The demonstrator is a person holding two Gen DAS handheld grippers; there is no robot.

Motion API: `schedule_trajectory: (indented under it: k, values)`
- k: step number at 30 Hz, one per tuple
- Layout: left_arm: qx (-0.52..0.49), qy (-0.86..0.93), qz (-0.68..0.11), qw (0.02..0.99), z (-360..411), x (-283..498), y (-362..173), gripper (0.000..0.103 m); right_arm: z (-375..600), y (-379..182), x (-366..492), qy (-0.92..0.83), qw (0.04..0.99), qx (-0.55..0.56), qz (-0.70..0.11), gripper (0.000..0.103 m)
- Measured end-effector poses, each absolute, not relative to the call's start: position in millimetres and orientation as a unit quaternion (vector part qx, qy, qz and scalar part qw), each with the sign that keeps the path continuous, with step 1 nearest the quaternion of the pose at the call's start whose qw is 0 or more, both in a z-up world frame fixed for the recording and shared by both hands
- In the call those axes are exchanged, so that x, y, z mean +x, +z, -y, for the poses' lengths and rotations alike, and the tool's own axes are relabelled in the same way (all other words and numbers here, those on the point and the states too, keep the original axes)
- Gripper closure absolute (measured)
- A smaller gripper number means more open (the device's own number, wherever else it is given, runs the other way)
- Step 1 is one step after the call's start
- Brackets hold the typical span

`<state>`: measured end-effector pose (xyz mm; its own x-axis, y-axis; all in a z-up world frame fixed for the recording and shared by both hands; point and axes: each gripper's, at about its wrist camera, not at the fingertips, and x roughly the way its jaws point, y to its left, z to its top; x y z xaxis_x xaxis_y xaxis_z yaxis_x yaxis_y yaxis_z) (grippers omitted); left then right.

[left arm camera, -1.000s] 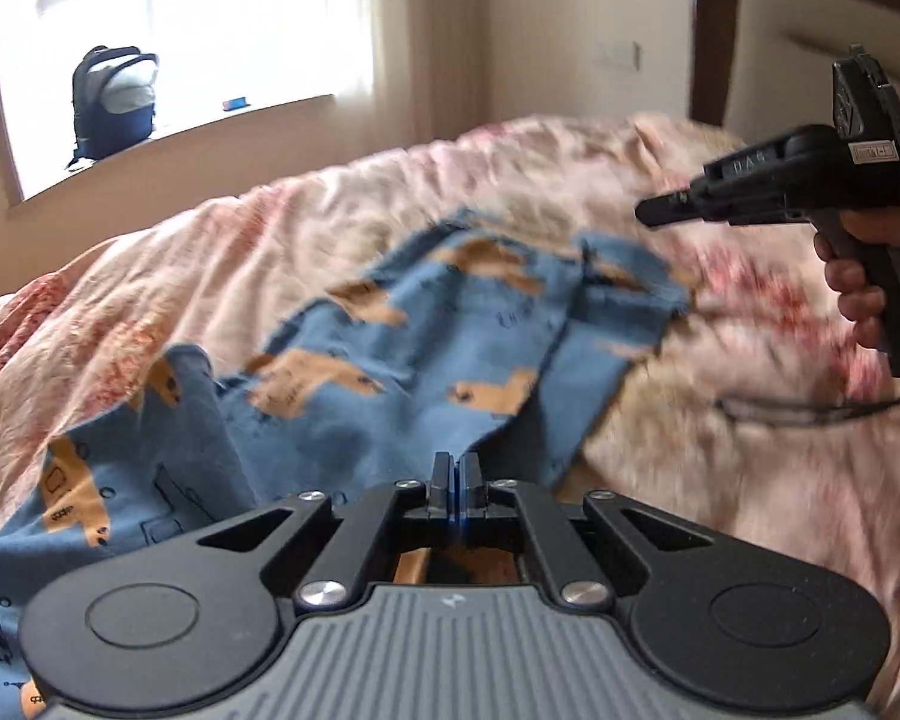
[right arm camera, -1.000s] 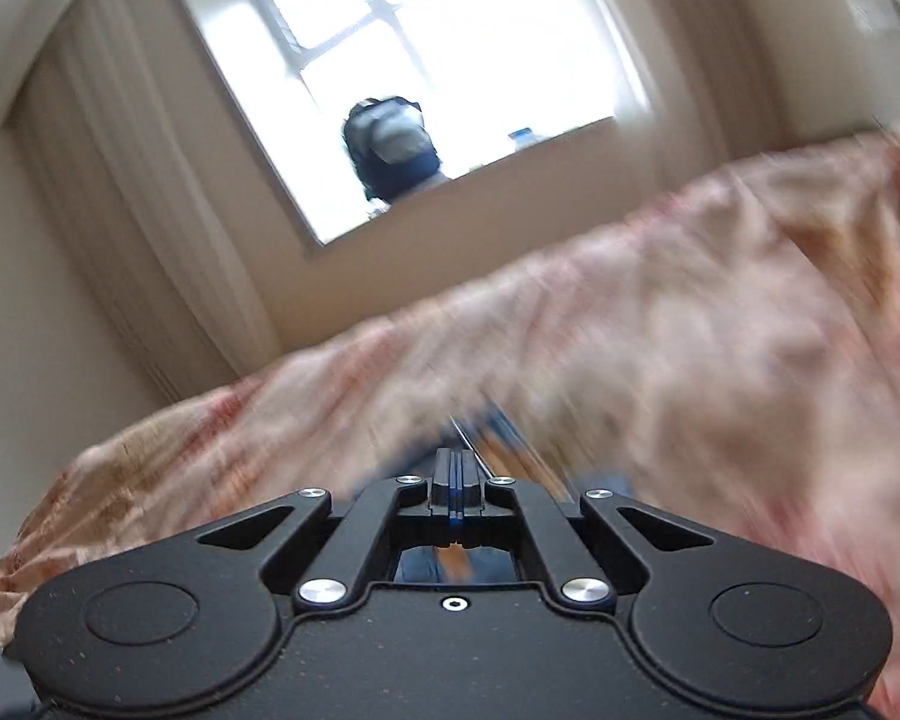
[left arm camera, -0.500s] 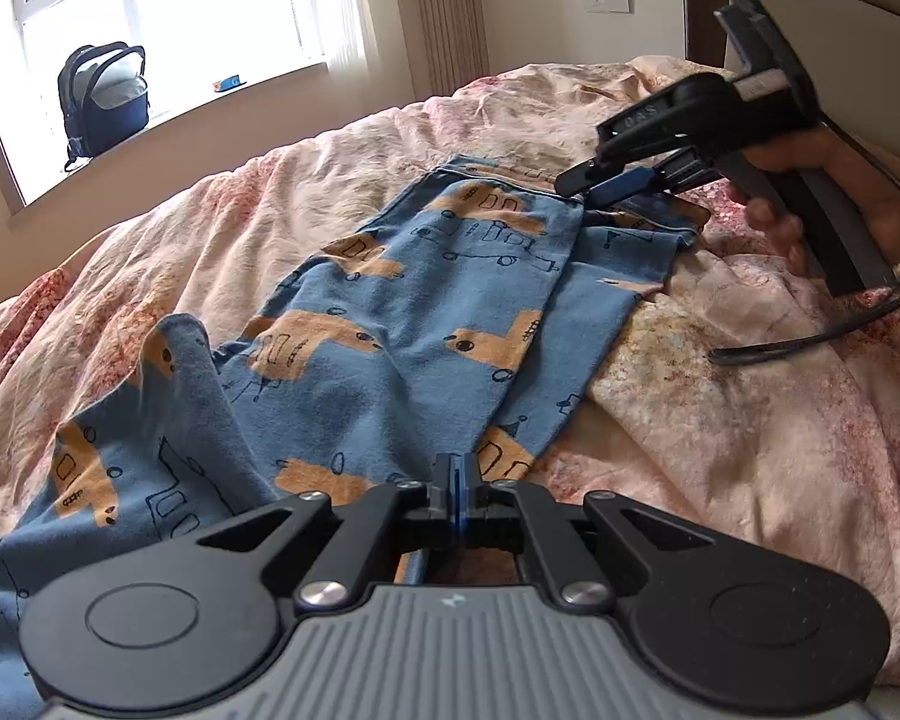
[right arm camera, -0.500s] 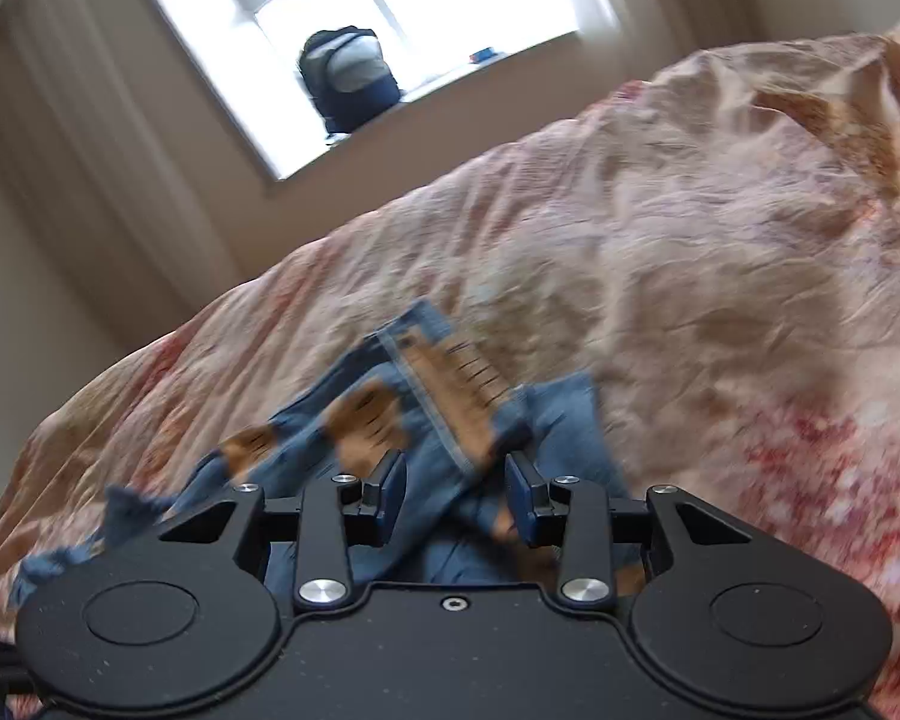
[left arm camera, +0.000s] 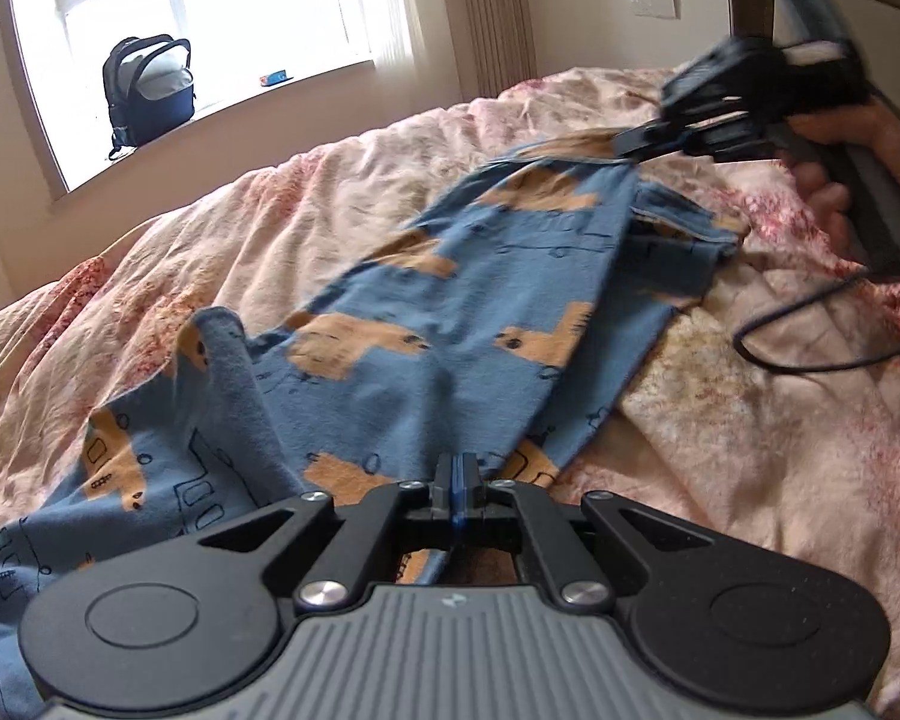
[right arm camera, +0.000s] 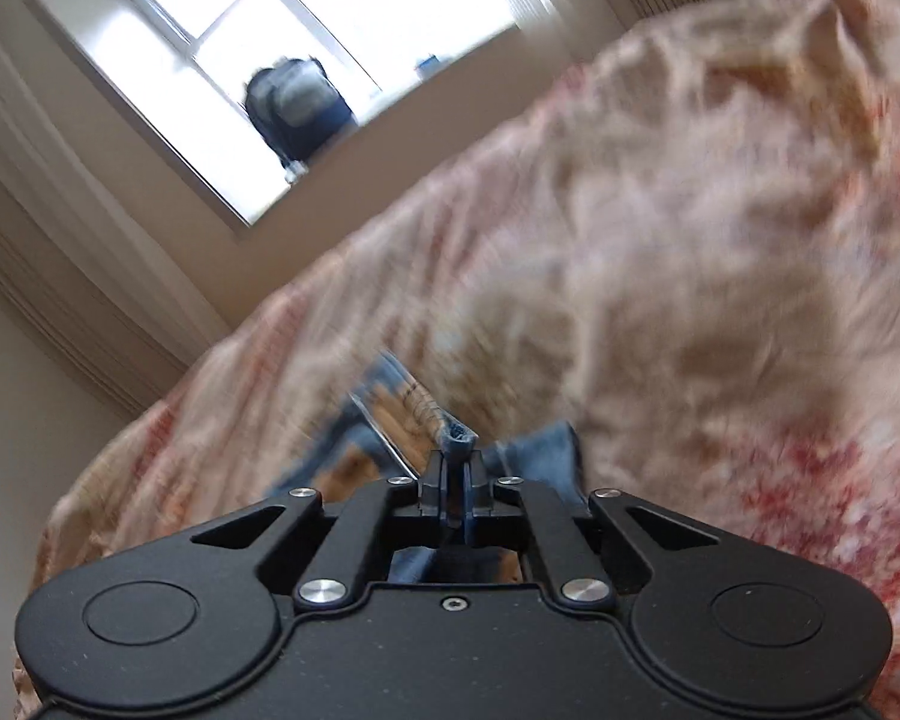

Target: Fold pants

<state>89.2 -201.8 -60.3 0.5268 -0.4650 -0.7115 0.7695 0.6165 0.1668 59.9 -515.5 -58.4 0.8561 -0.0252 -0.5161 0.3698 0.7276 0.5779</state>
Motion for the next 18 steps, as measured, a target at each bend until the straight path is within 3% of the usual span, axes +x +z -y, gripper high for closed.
schedule_trajectory:
  k: [8, 12, 18]
  values:
    - [0.254, -0.371, -0.324, 0.832, 192, 88, -68, 0.103, 504, -52, -26, -0.161, 0.902, 0.327, -0.229, 0.099]
    - [0.252, -0.362, -0.326, 0.836, 191, 90, -73, 0.103, 503, -81, -29, -0.177, 0.886, 0.345, -0.254, 0.099]
    - [0.253, -0.348, -0.327, 0.842, 192, 95, -74, 0.103, 496, -81, -23, -0.178, 0.895, 0.314, -0.262, 0.099]
